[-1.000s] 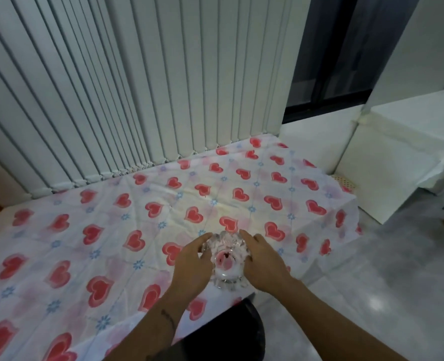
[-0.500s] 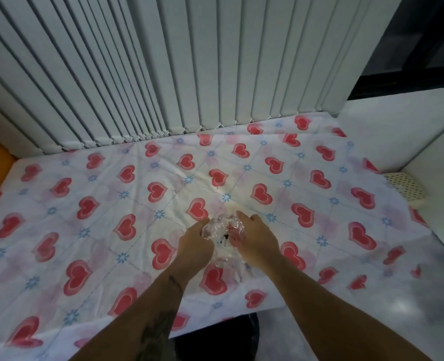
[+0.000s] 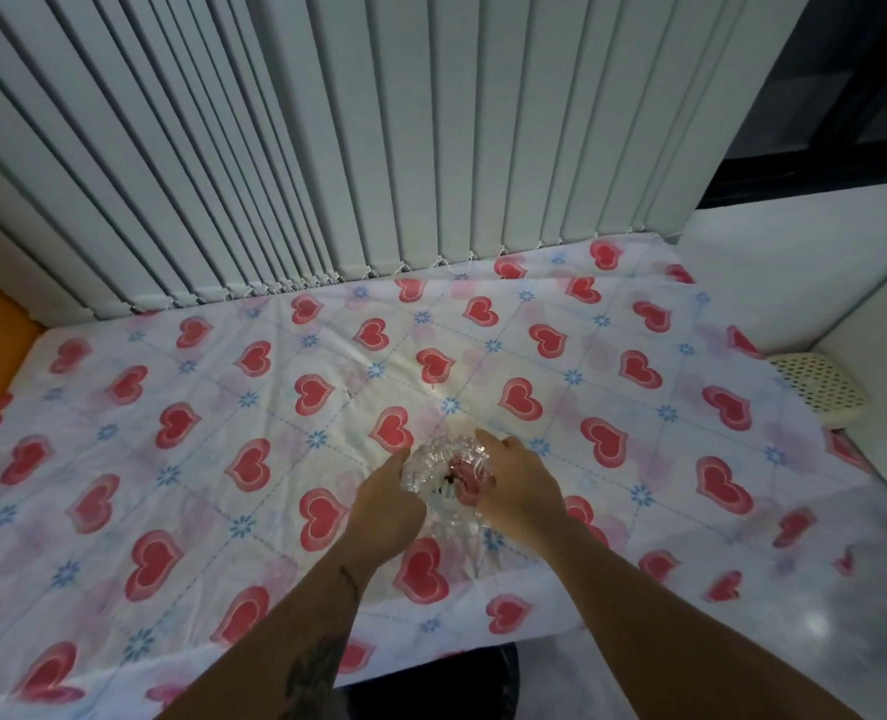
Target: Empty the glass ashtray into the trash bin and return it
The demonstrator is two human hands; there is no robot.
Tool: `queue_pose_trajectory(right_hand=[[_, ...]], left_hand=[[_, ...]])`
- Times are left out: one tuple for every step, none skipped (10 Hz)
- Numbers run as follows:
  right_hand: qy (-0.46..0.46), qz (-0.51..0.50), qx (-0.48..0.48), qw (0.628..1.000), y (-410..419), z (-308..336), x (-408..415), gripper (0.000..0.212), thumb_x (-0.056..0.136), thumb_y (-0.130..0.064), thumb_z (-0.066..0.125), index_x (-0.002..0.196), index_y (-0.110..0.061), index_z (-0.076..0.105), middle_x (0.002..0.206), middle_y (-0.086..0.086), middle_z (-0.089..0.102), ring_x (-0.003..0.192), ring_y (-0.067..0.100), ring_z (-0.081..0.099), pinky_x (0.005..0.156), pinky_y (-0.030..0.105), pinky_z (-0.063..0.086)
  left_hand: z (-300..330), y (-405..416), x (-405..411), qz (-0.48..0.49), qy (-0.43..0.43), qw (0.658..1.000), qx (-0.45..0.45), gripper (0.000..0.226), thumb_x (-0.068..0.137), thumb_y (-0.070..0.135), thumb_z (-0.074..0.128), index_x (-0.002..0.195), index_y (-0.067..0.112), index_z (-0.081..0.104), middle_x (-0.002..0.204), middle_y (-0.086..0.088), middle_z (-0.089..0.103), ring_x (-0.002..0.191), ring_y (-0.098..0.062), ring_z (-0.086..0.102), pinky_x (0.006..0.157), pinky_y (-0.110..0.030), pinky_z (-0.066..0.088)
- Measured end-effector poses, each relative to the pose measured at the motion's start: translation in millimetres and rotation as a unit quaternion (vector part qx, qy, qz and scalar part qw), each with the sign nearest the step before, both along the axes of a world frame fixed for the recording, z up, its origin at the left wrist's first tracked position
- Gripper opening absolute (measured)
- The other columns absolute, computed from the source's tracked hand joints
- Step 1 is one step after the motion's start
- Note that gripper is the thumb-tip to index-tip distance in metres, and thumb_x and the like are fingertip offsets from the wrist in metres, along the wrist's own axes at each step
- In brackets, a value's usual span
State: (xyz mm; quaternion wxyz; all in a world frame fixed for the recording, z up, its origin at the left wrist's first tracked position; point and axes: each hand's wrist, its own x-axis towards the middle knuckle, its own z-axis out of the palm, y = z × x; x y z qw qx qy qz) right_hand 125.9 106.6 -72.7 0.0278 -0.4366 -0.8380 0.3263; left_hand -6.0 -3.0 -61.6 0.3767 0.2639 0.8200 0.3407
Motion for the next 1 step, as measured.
queue_pose_trajectory(right_hand=[[-0.009,0.001,0.005,1.0,-5.5,15.6,5.9,0.073,0.085,-0.029,0.058,0.153,-0.024,0.031,0.143,0.01,0.048,0.131,0.034,0.046,0.101,0.05,0.05]], left_hand=[[3.0,-17.4,-6.8,-0.045,0.068,0.997,-0.009,0.063,0.092,0.01,0.051,0.151,0.024,0.033,0.152,-0.006,0.044,0.13,-0.03,0.05,0.093,-0.034,0.05]])
